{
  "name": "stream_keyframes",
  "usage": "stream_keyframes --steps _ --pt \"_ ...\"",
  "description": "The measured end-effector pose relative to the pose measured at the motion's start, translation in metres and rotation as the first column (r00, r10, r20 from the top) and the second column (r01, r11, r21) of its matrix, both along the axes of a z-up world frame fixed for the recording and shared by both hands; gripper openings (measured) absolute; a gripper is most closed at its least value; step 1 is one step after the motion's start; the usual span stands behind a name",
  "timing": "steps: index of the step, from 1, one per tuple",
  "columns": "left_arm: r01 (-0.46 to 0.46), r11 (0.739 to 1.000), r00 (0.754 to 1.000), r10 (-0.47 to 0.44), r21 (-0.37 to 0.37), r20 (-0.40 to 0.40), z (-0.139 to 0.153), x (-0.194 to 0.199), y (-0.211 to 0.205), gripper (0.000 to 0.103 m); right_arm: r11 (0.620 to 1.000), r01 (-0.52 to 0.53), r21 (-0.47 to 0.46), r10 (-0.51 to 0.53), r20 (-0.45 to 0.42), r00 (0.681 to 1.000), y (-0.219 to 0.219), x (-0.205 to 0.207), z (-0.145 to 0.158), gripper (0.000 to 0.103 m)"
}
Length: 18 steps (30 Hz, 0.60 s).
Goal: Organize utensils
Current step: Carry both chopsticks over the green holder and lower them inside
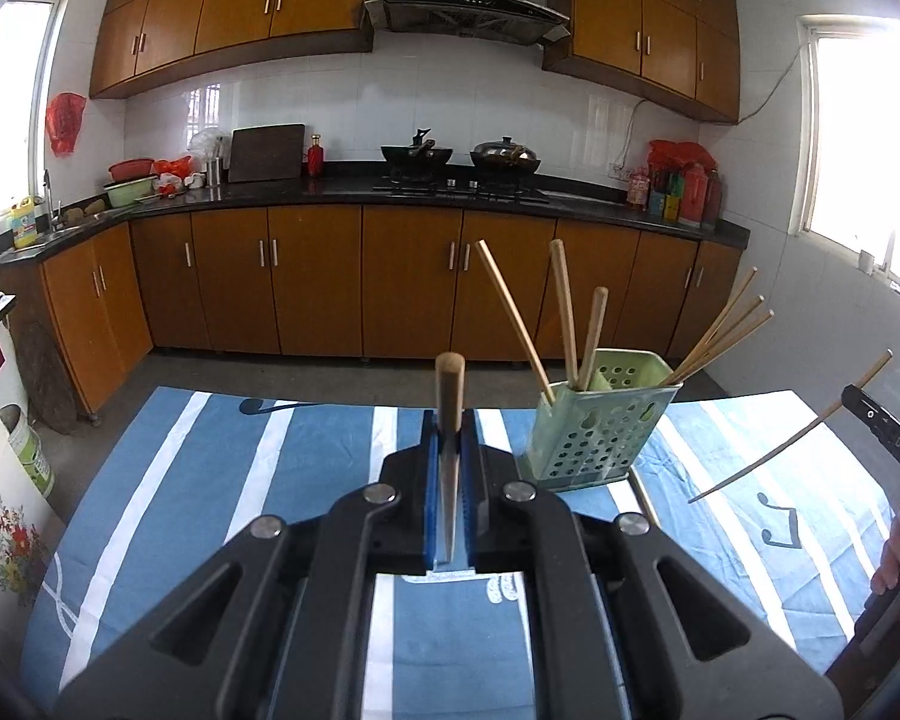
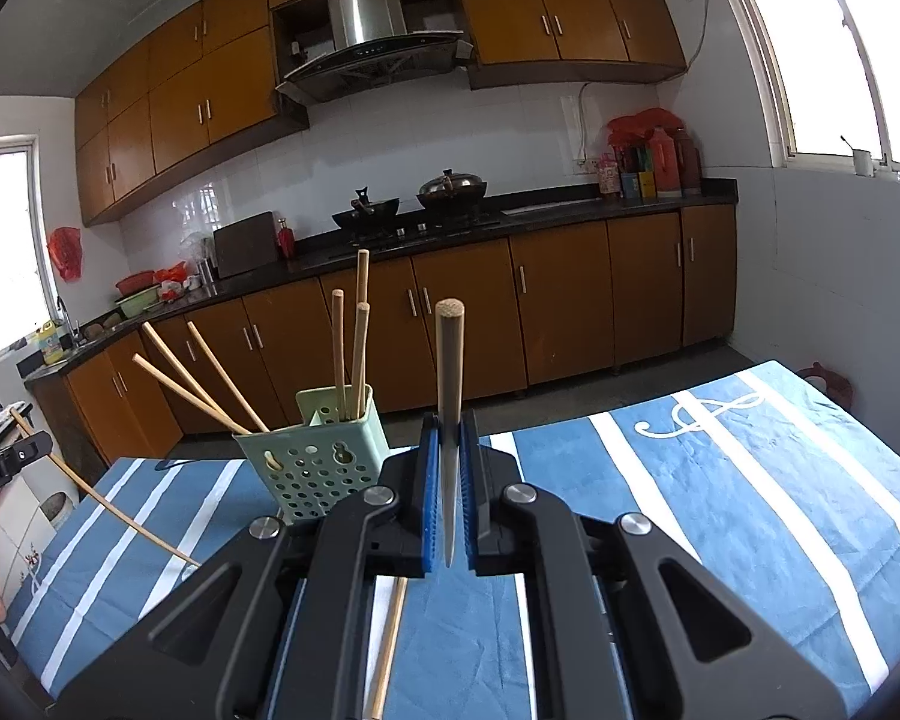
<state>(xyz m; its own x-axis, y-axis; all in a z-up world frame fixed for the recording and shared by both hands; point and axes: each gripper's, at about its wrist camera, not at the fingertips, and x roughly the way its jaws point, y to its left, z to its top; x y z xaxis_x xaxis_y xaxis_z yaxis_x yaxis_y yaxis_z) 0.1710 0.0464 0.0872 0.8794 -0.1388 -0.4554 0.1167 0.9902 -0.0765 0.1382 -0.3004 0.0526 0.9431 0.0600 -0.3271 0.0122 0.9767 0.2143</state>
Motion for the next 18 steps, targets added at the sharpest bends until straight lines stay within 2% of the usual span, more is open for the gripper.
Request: stream_keyframes --steps 10,14,18 --pt "0.112 0.991 0.99 -0.105 -0.068 0.092 0.052 0.002 -0.043 0.008 0.991 -0.12 0.053 0.115 0.099 0.988 0.017 -0.007 0.047 0.007" --pt "0.13 0.987 0.981 -0.114 -0.091 0.155 0.077 0.006 -0.064 0.008 0.989 -0.14 0.043 0.133 0.144 0.981 0.027 -0.004 0.063 0.007" --pt "0.111 0.988 0.972 -0.087 -0.105 0.217 0.098 0.015 -0.08 0.008 0.99 -0.141 0.031 0.133 0.176 0.975 0.029 0.006 0.073 0.007"
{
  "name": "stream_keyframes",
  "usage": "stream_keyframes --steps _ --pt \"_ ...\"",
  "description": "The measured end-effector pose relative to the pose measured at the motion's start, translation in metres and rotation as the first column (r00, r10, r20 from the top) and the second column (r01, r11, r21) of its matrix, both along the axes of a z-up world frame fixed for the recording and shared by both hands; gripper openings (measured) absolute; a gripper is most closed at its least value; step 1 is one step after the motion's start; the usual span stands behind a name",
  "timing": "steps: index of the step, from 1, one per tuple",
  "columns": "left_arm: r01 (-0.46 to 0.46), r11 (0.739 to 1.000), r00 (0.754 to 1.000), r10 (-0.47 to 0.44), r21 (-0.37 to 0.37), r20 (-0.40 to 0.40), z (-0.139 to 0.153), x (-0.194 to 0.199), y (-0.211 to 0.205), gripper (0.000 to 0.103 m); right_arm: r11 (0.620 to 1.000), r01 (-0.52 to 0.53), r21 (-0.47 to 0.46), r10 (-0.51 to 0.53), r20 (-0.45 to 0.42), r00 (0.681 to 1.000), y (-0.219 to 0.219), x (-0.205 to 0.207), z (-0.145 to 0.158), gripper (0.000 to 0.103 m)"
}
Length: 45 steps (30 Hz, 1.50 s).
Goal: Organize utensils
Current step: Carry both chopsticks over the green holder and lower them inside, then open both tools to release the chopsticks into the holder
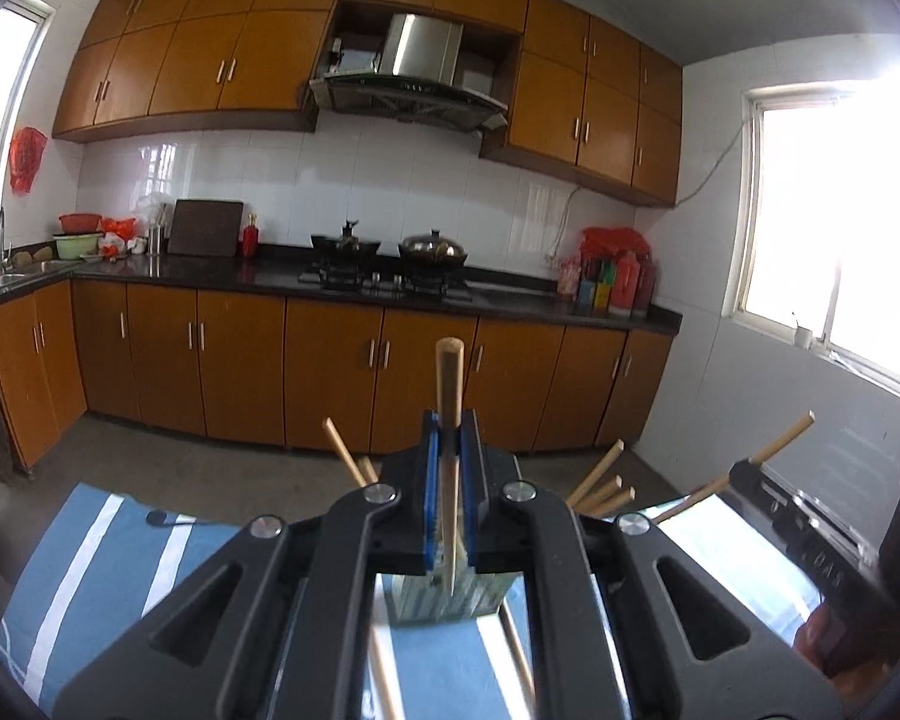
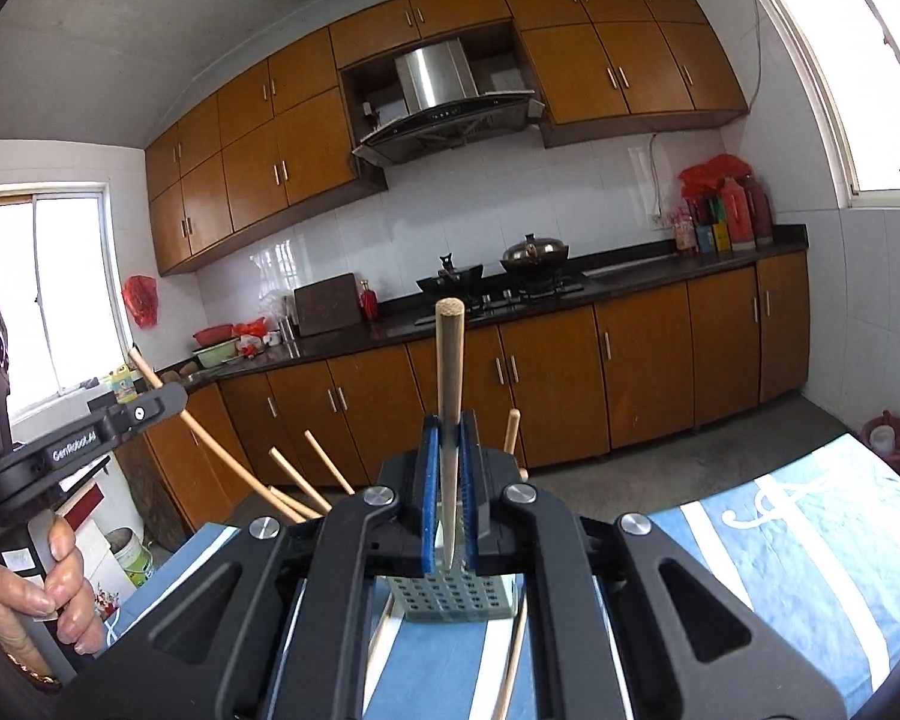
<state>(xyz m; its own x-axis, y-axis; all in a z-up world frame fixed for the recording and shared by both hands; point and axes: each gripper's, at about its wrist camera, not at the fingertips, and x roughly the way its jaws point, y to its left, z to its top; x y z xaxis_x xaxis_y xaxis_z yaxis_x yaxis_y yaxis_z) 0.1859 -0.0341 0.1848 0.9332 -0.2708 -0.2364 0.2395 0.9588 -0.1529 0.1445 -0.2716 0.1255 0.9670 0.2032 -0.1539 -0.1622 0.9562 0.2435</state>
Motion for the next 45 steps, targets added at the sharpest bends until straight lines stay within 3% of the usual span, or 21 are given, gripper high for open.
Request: stream_keyframes --steps 6,13,24,41,42,45 --pt "-0.045 0.997 0.999 0.047 -0.055 0.027 0.011 0.021 -0.01 0.008 1.0 0.017 0.009 -0.017 0.014 1.0 0.001 0.025 0.007 0.007" --pt "-0.073 0.994 0.997 0.076 -0.084 0.028 0.002 0.052 -0.011 0.008 1.0 0.02 -0.012 -0.02 0.002 1.0 0.012 0.053 0.003 0.007" --pt "-0.117 0.986 0.98 0.134 -0.118 0.145 0.004 0.076 -0.011 0.008 0.998 0.027 -0.053 -0.028 -0.026 0.999 0.023 0.074 -0.014 0.007" --pt "-0.131 0.99 0.991 0.131 -0.046 -0.016 -0.055 0.114 -0.017 0.008 0.999 0.01 -0.046 -0.017 -0.138 0.99 0.025 0.09 -0.036 0.008" --pt "-0.132 0.991 0.991 0.131 -0.037 -0.031 -0.056 0.115 -0.018 0.011 0.999 0.01 -0.045 -0.017 -0.15 0.989 0.025 0.091 -0.036 0.008" --pt "-0.126 0.992 0.99 0.124 -0.031 -0.065 -0.058 0.115 -0.016 0.036 0.999 0.014 -0.047 -0.022 -0.16 0.987 0.023 0.088 -0.037 0.008"
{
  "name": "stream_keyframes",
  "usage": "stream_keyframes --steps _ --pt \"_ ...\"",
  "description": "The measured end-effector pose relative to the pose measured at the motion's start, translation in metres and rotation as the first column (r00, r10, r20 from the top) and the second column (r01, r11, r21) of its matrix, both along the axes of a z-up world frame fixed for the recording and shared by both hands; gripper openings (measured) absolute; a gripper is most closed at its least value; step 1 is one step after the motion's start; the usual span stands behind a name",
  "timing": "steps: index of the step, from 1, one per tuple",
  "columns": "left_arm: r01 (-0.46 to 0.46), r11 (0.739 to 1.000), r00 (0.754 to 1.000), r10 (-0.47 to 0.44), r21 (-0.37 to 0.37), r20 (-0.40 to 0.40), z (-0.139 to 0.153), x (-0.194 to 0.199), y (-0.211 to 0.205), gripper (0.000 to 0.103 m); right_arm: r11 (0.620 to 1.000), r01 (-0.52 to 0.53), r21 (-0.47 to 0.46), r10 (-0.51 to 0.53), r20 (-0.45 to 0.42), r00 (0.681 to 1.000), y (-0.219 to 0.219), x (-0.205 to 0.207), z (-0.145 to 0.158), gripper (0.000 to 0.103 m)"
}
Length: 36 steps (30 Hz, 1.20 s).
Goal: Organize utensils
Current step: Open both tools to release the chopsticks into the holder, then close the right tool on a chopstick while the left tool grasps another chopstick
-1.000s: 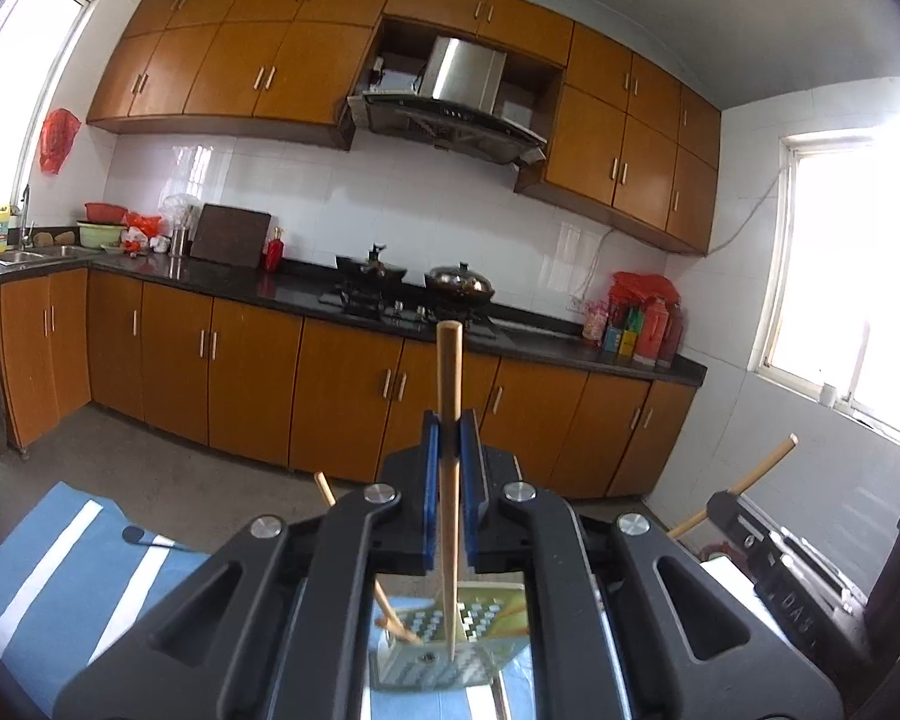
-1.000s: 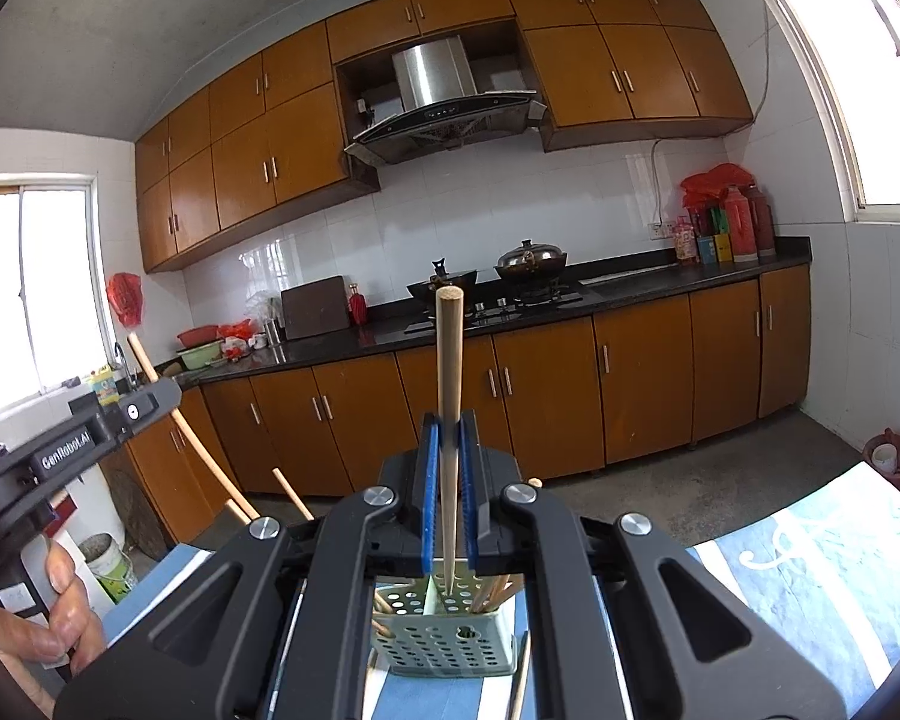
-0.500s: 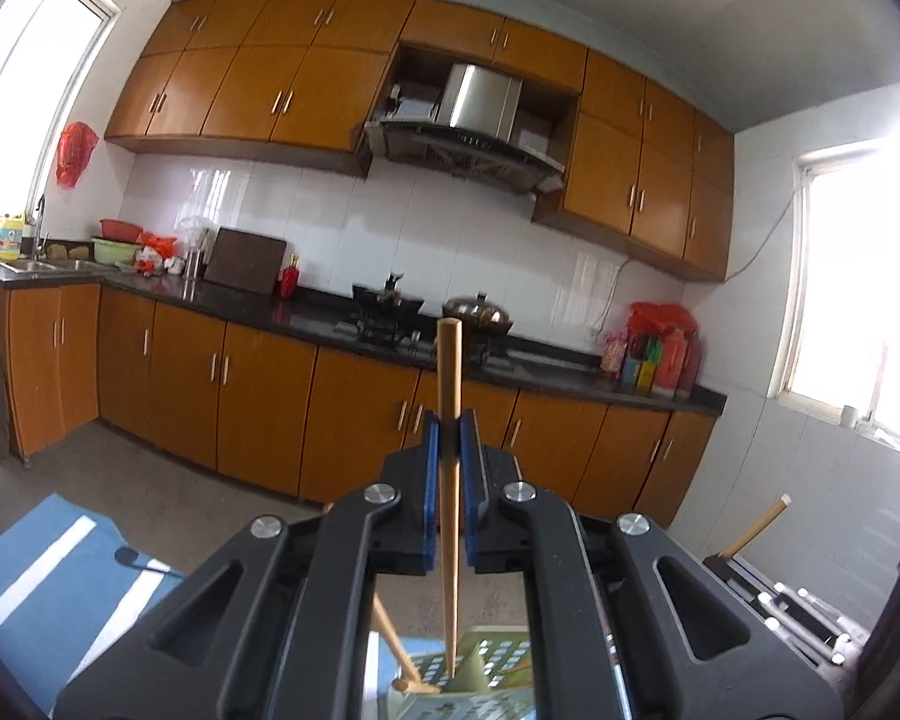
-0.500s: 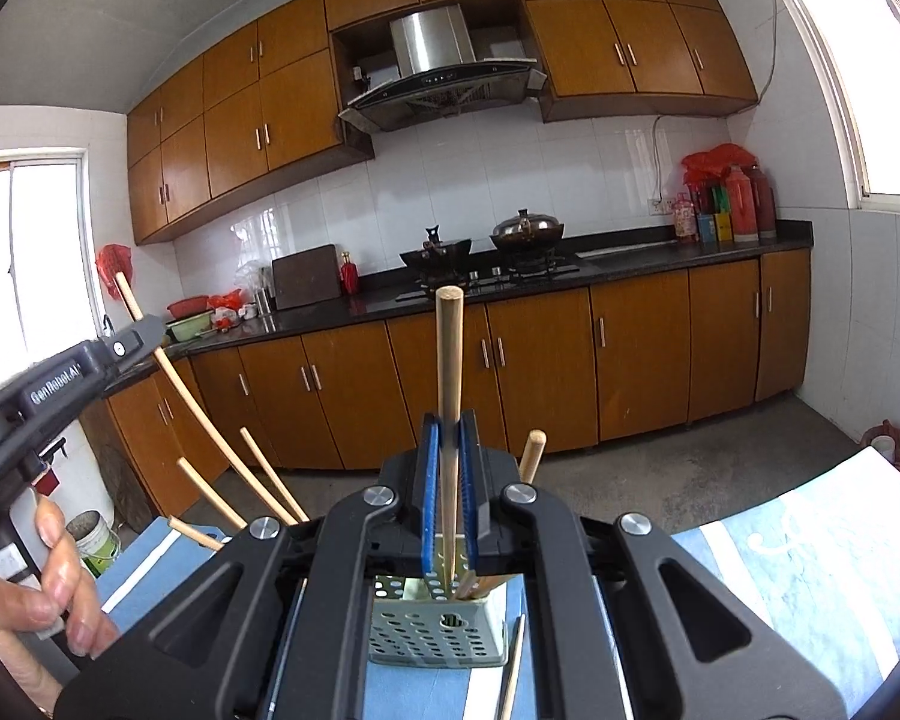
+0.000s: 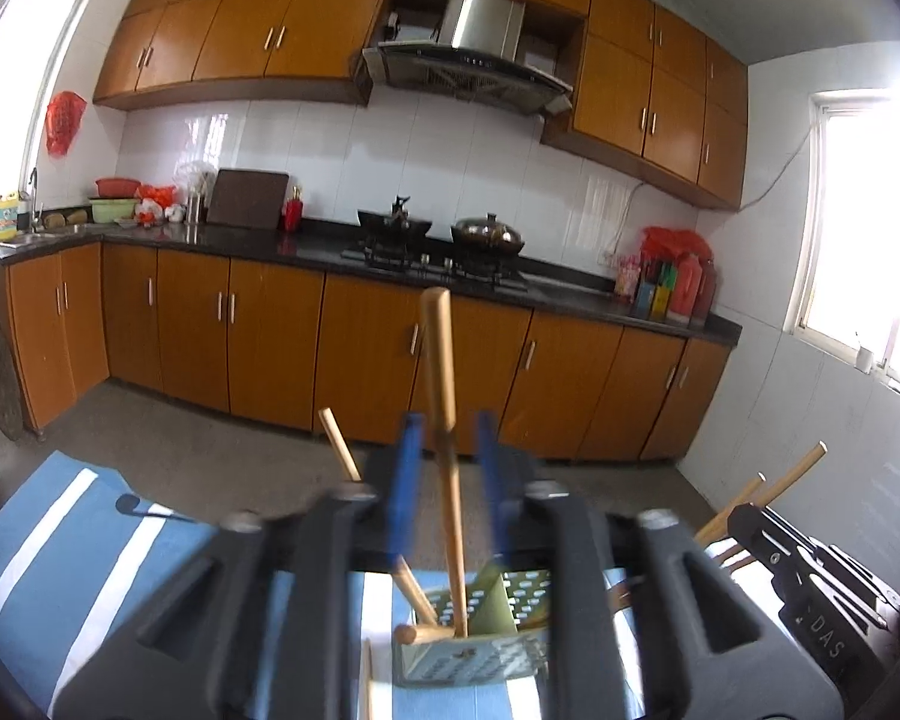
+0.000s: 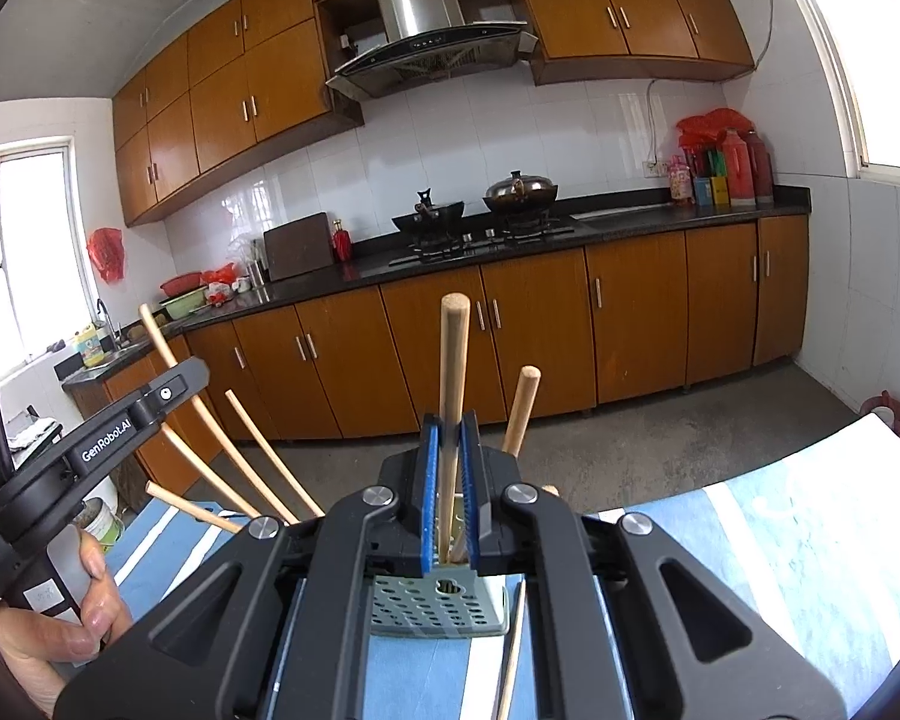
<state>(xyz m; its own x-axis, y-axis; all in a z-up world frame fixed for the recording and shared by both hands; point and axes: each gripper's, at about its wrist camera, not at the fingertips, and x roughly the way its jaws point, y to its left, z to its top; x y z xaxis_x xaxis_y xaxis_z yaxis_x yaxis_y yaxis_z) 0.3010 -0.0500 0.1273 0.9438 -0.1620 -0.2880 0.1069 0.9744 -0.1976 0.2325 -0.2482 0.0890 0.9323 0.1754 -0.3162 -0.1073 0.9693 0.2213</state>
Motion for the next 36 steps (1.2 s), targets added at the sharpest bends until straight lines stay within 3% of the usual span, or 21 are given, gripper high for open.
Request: stream_keyframes --steps 3,5,6,14,17,20,24,28,31,36 --pt "-0.003 1.0 1.0 0.003 0.01 -0.001 0.002 -0.007 0.003 0.043 1.0 0.005 -0.006 -0.005 0.003 1.0 -0.002 -0.005 0.002 0.011" --pt "-0.008 1.0 1.0 0.008 0.02 -0.003 0.005 -0.011 0.006 0.045 1.0 0.012 -0.005 -0.012 0.01 1.0 -0.005 -0.012 0.004 0.039" --pt "-0.009 1.0 1.0 0.01 0.023 -0.004 0.006 -0.015 0.008 0.047 1.0 0.018 -0.004 -0.018 0.023 1.0 -0.006 -0.017 0.006 0.042" --pt "-0.026 0.999 0.999 0.028 0.034 -0.035 0.0 -0.062 0.039 0.053 0.997 0.08 -0.011 -0.079 0.015 0.997 -0.032 -0.06 -0.005 0.043" --pt "-0.033 0.998 0.997 0.036 0.048 -0.064 -0.014 -0.083 0.053 0.057 0.994 0.1 -0.032 -0.102 -0.062 0.993 -0.039 -0.07 -0.031 0.043" --pt "-0.042 0.998 0.988 0.05 0.054 -0.147 -0.046 -0.097 0.069 0.06 0.995 0.086 -0.041 -0.092 -0.193 0.977 -0.038 -0.07 -0.074 0.043" --pt "-0.048 0.993 0.949 0.08 0.111 -0.304 -0.106 -0.1 0.082 0.06 0.999 0.034 -0.022 -0.04 -0.377 0.925 -0.023 -0.06 -0.137 0.043" --pt "-0.046 0.989 0.901 0.101 0.139 -0.421 -0.154 -0.101 0.091 0.06 1.0 -0.005 -0.018 -0.004 -0.478 0.878 -0.002 -0.053 -0.175 0.039" --pt "-0.035 0.988 0.873 0.104 0.151 -0.477 -0.177 -0.103 0.097 0.06 0.998 -0.036 -0.049 0.006 -0.508 0.861 0.014 -0.048 -0.189 0.039" --pt "0.004 0.99 0.862 0.066 0.138 -0.503 -0.187 -0.103 0.092 0.06 0.994 -0.057 -0.093 0.001 -0.523 0.852 0.027 -0.045 -0.198 0.033"
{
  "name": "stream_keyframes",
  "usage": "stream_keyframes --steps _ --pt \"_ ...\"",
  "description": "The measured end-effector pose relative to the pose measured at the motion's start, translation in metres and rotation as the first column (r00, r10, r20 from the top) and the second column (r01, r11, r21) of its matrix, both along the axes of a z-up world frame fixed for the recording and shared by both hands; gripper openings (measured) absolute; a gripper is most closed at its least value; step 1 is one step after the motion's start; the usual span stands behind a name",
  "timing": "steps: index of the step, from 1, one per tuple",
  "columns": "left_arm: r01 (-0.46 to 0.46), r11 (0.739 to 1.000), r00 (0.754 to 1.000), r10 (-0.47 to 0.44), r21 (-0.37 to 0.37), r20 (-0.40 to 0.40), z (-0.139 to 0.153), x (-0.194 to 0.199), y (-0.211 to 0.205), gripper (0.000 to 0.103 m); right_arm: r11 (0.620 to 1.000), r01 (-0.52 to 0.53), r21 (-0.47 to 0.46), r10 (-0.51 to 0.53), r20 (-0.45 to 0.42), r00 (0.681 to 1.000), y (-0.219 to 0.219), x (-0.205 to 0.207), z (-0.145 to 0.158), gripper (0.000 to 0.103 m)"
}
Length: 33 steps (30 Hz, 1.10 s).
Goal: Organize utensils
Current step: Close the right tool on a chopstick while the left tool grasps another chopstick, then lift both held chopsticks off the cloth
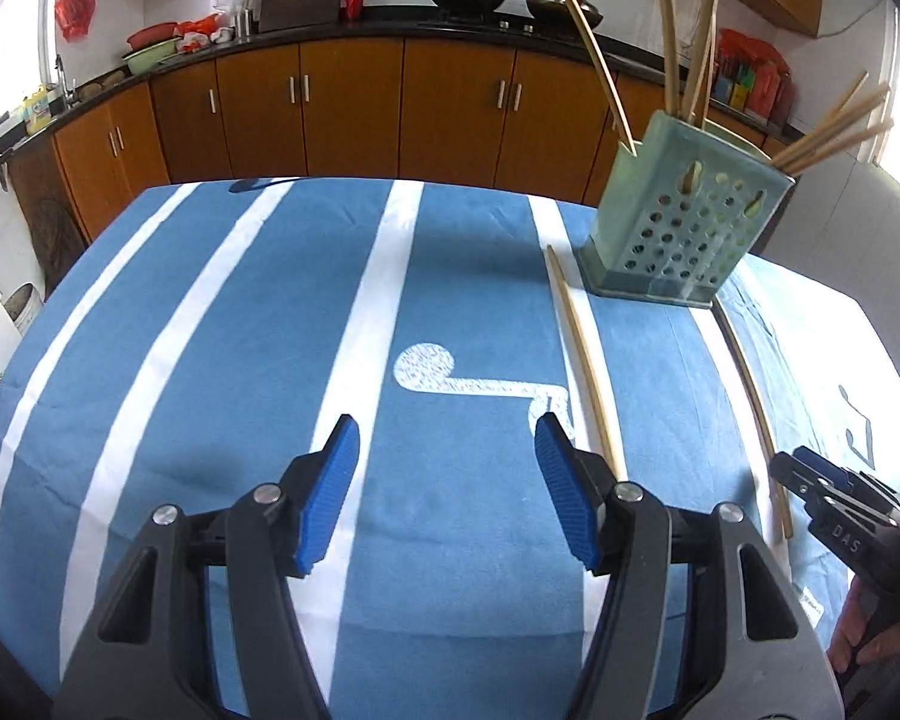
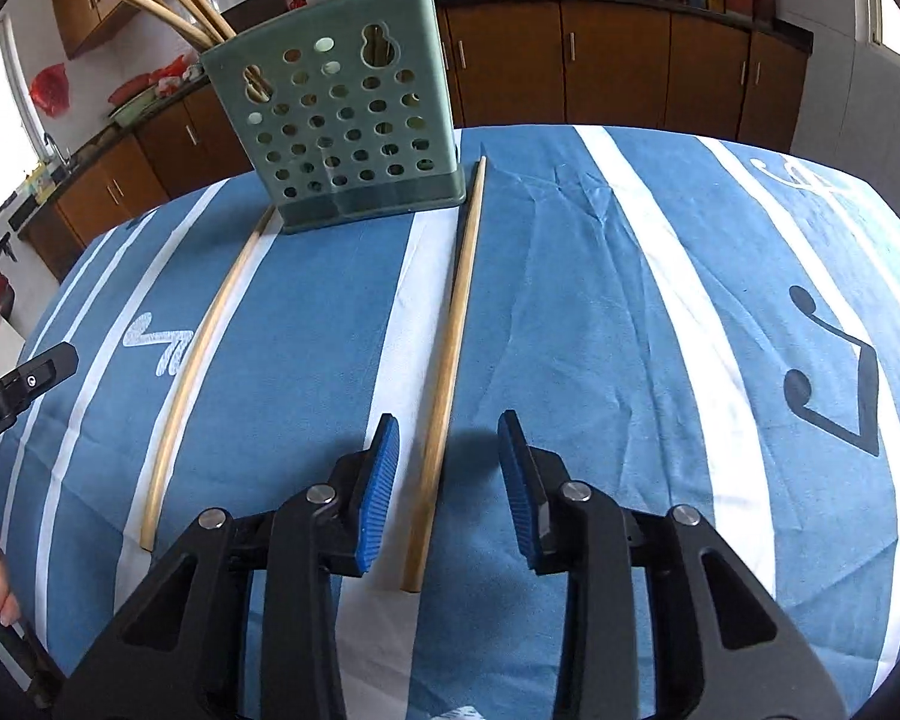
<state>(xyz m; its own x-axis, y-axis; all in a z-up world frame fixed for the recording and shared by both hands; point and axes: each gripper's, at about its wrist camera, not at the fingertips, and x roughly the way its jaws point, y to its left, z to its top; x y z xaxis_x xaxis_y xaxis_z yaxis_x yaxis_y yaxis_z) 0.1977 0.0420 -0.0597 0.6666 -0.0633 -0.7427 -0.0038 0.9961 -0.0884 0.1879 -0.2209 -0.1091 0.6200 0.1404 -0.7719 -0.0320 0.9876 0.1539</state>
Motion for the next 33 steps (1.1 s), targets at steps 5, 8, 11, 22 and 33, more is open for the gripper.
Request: stream_keyframes --steps 5,8,11,22,33 --pt "0.05 0.998 0.999 -0.05 -0.032 -0.006 0.003 0.003 -0.02 0.06 0.999 0.023 -0.049 -0.022 0.02 1.0 -0.007 0.0 0.0 0.008" --pt "0.084 0.996 0.996 -0.085 -0.033 -0.01 -0.001 0.002 -0.033 0.059 0.996 0.075 -0.046 -0.074 0.023 0.997 -0.022 -0.002 -0.001 0.008" --pt "0.127 0.992 0.992 -0.127 -0.006 -0.02 -0.006 0.003 -0.051 0.056 0.987 0.155 -0.045 -0.154 0.023 0.988 -0.044 -0.002 -0.001 0.008" --pt "0.13 0.985 0.989 -0.121 0.111 -0.083 -0.036 0.018 -0.087 0.019 0.978 0.205 -0.037 -0.204 0.022 0.979 -0.068 -0.007 -0.002 0.008" --pt "-0.005 0.991 0.997 0.016 0.132 -0.078 -0.036 0.033 -0.018 0.008 0.987 0.158 -0.039 -0.156 0.031 0.987 -0.061 0.0 -0.003 0.008"
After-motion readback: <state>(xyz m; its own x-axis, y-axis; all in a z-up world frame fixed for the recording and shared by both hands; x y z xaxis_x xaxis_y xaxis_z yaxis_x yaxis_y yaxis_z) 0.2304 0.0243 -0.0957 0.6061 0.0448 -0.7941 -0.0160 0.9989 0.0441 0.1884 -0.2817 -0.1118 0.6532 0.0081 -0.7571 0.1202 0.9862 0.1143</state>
